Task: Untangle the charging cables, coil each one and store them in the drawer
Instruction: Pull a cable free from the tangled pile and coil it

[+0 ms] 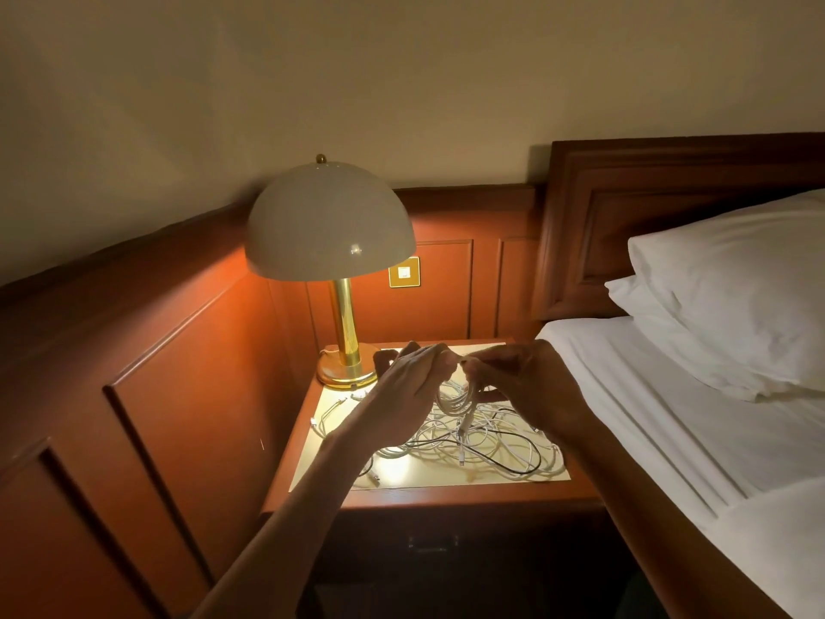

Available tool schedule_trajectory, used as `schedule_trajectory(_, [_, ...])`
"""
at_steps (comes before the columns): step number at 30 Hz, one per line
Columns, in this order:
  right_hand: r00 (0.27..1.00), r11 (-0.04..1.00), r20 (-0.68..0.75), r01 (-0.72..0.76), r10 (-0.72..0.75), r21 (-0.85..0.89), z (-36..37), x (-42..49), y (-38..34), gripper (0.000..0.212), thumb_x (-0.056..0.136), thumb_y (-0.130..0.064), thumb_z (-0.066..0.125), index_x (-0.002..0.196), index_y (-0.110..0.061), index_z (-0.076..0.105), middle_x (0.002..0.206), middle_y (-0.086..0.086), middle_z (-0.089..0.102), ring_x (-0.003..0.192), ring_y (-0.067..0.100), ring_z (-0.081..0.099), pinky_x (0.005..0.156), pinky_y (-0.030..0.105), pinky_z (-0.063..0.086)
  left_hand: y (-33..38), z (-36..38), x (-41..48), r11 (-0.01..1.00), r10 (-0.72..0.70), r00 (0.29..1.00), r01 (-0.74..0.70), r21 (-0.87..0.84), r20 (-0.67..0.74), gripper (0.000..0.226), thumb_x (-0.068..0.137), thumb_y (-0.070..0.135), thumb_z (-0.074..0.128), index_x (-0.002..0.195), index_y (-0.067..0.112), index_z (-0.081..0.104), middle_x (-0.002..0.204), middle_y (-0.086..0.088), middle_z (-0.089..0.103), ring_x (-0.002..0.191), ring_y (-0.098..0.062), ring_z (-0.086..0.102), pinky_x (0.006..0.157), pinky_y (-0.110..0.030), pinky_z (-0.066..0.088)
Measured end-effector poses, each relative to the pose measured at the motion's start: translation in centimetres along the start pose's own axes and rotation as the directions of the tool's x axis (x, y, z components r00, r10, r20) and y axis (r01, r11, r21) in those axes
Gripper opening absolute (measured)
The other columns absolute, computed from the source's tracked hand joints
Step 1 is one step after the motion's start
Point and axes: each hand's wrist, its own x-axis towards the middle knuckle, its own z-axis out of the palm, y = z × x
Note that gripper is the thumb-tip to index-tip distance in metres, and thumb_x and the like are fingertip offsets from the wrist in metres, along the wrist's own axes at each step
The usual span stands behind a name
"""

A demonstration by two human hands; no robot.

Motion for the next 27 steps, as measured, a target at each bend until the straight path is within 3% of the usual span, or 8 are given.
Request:
schedule_trajectory(3, [0.999, 0.999, -0.011, -0.036, 0.036, 0.0, 0.2, -0.6, 0.8, 0.008, 0.089, -0.013, 0.071, 0.091, -0.019, 0.076, 0.072, 0.0, 0.076, 0.068, 0.016, 0.074, 0.063, 0.023, 0.061, 0.0, 0.6, -0.5, 0.998, -0.054, 0.996, 0.05, 0.049, 0.072, 0.031, 0.107, 0.039, 0.027, 0.079, 0.032, 0.039, 0.071, 0.015, 0.041, 0.073, -0.015, 0.04, 0.072, -0.041, 0.037])
schedule_trajectory(7, [0.996, 0.999, -0.077, -0.042, 0.043, 0.013, 0.7, -1.3, 1.7, 0.012, 0.088, -0.007, 0.072, 0.098, -0.009, 0.078, 0.075, -0.001, 0.076, 0.067, 0.014, 0.074, 0.056, 0.016, 0.055, 0.4, 1.6, -1.2, 0.982, -0.099, 0.99, 0.114, -0.15, 0.104, 0.028, 0.108, 0.028, 0.032, 0.083, 0.024, 0.044, 0.069, 0.021, 0.046, 0.064, -0.007, 0.039, 0.062, -0.021, 0.035])
schedule_trajectory(12, [0.988, 0.995, -0.121, -0.089, 0.094, 0.05, 0.9, -1.5, 2.6, 0.013, 0.087, -0.005, 0.072, 0.099, -0.006, 0.078, 0.076, -0.003, 0.077, 0.066, 0.019, 0.075, 0.057, 0.022, 0.058, 0.0, 2.4, -1.9, 0.977, -0.011, 1.0, 0.017, 0.213, -0.026, 0.02, 0.108, 0.028, 0.034, 0.093, 0.021, 0.046, 0.076, 0.01, 0.053, 0.06, -0.007, 0.051, 0.053, -0.014, 0.035])
schedule_trajectory(17, [0.986, 0.998, -0.156, -0.066, 0.062, -0.023, 1.4, -2.4, 3.4, 0.011, 0.087, -0.01, 0.075, 0.097, -0.012, 0.079, 0.075, -0.004, 0.077, 0.066, 0.016, 0.074, 0.059, 0.027, 0.061, -0.1, 2.2, -2.4, 0.983, -0.083, 0.987, 0.058, 0.174, 0.137, 0.019, 0.106, 0.017, 0.034, 0.108, 0.009, 0.052, 0.085, 0.0, 0.058, 0.069, -0.011, 0.056, 0.058, -0.028, 0.05])
schedule_trajectory(19, [0.993, 0.996, -0.081, -0.089, 0.09, 0.015, 1.0, -2.3, 3.8, 0.011, 0.086, -0.013, 0.074, 0.095, -0.014, 0.079, 0.078, 0.002, 0.077, 0.068, 0.023, 0.075, 0.064, 0.036, 0.063, -1.1, 1.6, -2.7, 0.95, -0.059, 0.974, -0.012, 0.313, 0.217, 0.032, 0.1, 0.01, 0.037, 0.125, -0.002, 0.053, 0.094, -0.009, 0.06, 0.077, -0.02, 0.055, 0.056, -0.031, 0.047])
schedule_trajectory(22, [0.988, 0.999, 0.143, -0.049, 0.049, -0.001, -0.7, -1.7, 3.8, 0.015, 0.081, -0.033, 0.074, 0.095, -0.029, 0.079, 0.08, 0.004, 0.077, 0.07, 0.027, 0.073, 0.068, 0.036, 0.063, -2.7, 0.7, -3.1, 0.8, 0.091, 0.963, -0.223, 0.557, 0.254, 0.035, 0.094, 0.019, 0.052, 0.124, 0.003, 0.061, 0.08, -0.002, 0.053, 0.068, -0.02, 0.027, 0.054, -0.033, 0.017])
schedule_trajectory(25, [0.943, 0.999, 0.331, 0.042, -0.033, -0.02, -2.3, -1.5, 3.6, 0.025, 0.085, -0.046, 0.072, 0.107, -0.036, 0.077, 0.083, -0.001, 0.076, 0.074, 0.026, 0.071, 0.074, 0.036, 0.06, -2.6, 0.3, -3.9, 0.707, 0.084, 0.94, -0.291, 0.645, 0.331, 0.05, 0.09, 0.027, 0.067, 0.121, -0.009, 0.049, 0.077, 0.0, 0.05, 0.074, -0.014, 0.04, 0.058, -0.03, 0.028])
schedule_trajectory(27, [0.936, 0.993, 0.348, 0.084, -0.05, -0.081, -2.7, -1.3, 3.4, 0.024, 0.092, -0.025, 0.069, 0.115, -0.027, 0.074, 0.087, -0.006, 0.076, 0.081, 0.021, 0.073, 0.08, 0.034, 0.059, -1.6, 0.4, -4.1, 0.718, 0.109, 0.94, -0.3, 0.629, 0.323, 0.054, 0.091, 0.024, 0.068, 0.125, -0.007, 0.039, 0.078, 0.0, 0.052, 0.075, -0.014, 0.038, 0.059, -0.03, 0.031])
